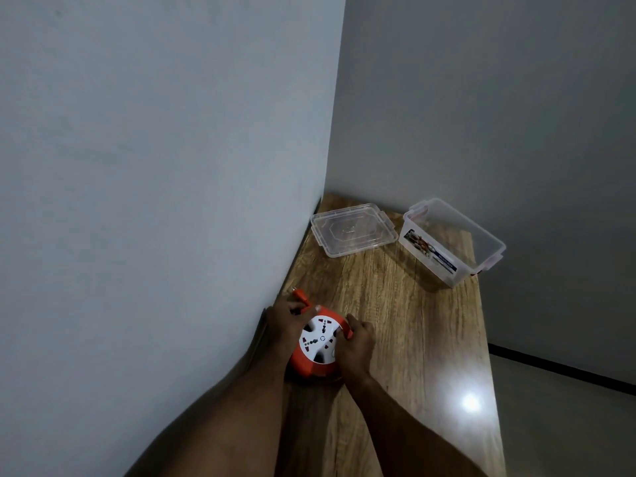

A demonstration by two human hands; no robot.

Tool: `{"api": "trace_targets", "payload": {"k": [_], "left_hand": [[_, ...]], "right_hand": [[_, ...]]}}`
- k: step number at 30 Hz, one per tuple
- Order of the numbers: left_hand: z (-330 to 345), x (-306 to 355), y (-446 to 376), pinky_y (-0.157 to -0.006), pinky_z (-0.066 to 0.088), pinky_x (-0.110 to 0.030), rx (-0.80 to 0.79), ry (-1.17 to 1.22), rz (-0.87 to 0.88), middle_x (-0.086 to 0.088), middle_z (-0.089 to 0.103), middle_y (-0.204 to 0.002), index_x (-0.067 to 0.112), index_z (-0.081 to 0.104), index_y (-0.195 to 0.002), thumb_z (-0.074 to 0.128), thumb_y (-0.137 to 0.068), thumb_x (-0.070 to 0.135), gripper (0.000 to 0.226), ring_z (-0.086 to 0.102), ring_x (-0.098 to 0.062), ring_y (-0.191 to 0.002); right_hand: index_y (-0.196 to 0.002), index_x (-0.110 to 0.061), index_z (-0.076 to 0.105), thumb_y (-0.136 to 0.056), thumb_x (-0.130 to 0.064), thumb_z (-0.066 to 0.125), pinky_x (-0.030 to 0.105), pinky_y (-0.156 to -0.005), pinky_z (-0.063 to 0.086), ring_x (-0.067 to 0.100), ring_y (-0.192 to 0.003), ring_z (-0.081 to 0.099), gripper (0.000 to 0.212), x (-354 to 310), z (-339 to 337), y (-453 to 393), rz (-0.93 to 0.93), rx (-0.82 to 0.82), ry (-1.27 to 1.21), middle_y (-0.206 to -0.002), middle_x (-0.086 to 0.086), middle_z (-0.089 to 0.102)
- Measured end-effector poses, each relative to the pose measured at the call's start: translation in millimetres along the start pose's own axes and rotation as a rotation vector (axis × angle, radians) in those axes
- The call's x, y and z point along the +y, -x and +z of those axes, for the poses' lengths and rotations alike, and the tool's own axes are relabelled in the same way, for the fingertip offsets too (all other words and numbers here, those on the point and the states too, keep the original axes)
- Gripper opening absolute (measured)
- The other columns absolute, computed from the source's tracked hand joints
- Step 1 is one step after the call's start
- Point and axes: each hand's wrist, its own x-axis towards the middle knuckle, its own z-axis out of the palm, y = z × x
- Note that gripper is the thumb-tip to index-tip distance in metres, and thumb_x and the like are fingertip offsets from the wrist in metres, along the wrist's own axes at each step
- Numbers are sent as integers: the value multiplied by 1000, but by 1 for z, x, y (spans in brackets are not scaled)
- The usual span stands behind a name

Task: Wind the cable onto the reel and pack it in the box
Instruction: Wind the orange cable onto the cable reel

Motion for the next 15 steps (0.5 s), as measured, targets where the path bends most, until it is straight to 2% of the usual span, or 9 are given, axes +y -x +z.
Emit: {"api": "trace_targets", "payload": {"k": [5, 8, 10, 12, 15], "left_hand": [[4, 4, 5, -65, 59, -24, 79, -44, -2, -6, 81, -87, 7, 81, -89, 81, -89, 32, 25, 73, -14, -71], [7, 6, 10, -62, 54, -20, 127, -39, 10, -5, 80, -85, 6, 80, -89, 80, -90, 29, 23, 69, -10, -68], [9, 8, 13, -73, 61, -32, 148, -25, 14, -6, 79, -83, 4, 78, -89, 76, -93, 30, 26, 70, -11, -69], [11, 8, 11, -81, 62, -39, 174, 0, 12, -9, 78, -86, 2, 76, -94, 74, -95, 30, 28, 73, -19, -77], [14, 12, 4, -70, 52, -24, 239, -4, 35, -1, 70, -89, 3, 74, -99, 74, -95, 32, 29, 66, -13, -79]], "right_hand": [[-142, -7, 55, -95, -9, 64, 42, -107, 48, 26, -128, 50, 48, -1, 0, -2, 8, -9, 37, -135, 12, 50], [-141, -7, 56, -94, -9, 65, 41, -106, 48, 26, -128, 50, 47, -1, 0, -2, 18, -8, 33, -135, 12, 51], [-140, -7, 56, -94, -9, 65, 41, -106, 49, 26, -128, 51, 48, 0, 0, -3, 19, -12, 25, -134, 12, 52], [-140, -7, 56, -93, -9, 66, 41, -106, 49, 25, -127, 51, 48, 0, 0, -4, 15, -16, 18, -135, 11, 53], [-140, -5, 55, -91, -11, 68, 42, -105, 50, 25, -127, 52, 51, 0, -2, -6, 10, -17, -30, -135, 11, 53]]}}
